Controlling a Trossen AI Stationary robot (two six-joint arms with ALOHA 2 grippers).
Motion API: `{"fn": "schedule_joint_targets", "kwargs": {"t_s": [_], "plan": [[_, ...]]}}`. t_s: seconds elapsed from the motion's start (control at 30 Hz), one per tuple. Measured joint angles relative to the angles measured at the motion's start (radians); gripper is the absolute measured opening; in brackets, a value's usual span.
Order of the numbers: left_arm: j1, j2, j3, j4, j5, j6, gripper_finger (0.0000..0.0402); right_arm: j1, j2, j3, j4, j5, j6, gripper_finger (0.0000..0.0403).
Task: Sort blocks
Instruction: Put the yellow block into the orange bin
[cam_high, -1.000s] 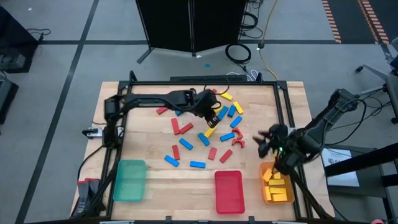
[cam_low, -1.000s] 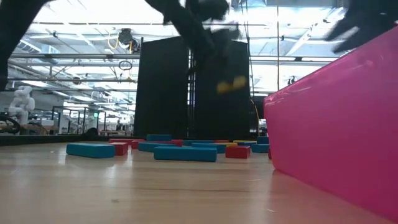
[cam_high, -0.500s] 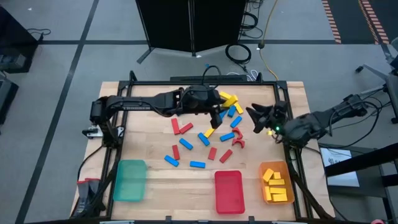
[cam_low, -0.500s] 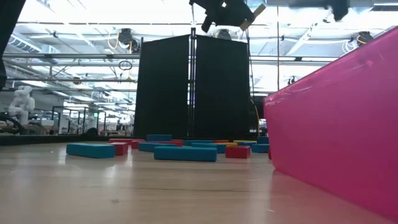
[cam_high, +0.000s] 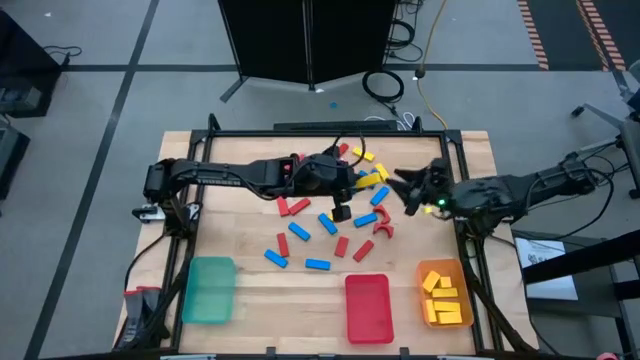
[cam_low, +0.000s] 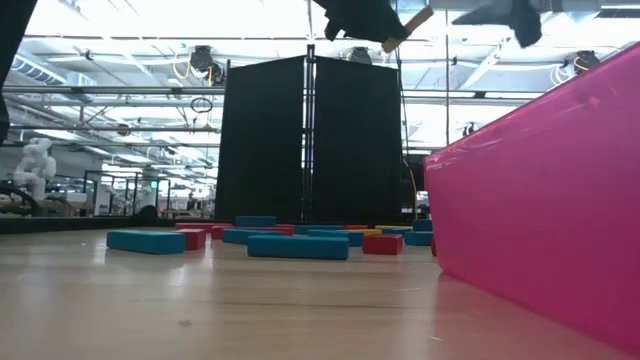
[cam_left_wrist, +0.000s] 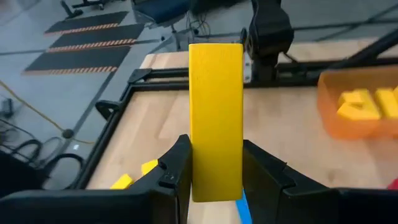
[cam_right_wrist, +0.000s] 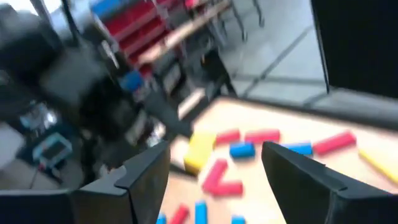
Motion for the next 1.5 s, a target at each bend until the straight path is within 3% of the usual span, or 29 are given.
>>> {"fn": "schedule_joint_targets", "kwargs": {"t_s": [0.27, 0.5, 0.9, 1.5], "plan": [[-0.003, 0.000, 0.000, -0.144, -0.015, 0.068, 0.0107, -0.071, 0.093, 0.000, 0.018, -0.188, 0.028, 0.0252], [-0.024, 0.000, 0.000, -0.148, -0.045, 0.152, 0.0107, -0.130, 0.133, 0.000, 0.017, -0.294, 0.027, 0.0252], [-0.029, 0.000, 0.000, -0.133, -0.061, 0.156, 0.0107, -0.217, 0.160, 0.000, 0.029, -0.400, 0.027, 0.0249], [-0.028, 0.034, 0.000, -0.105, -0.090, 0.158, 0.0107, -0.276, 0.160, 0.000, 0.064, -0.485, -0.038, 0.0180]]}}
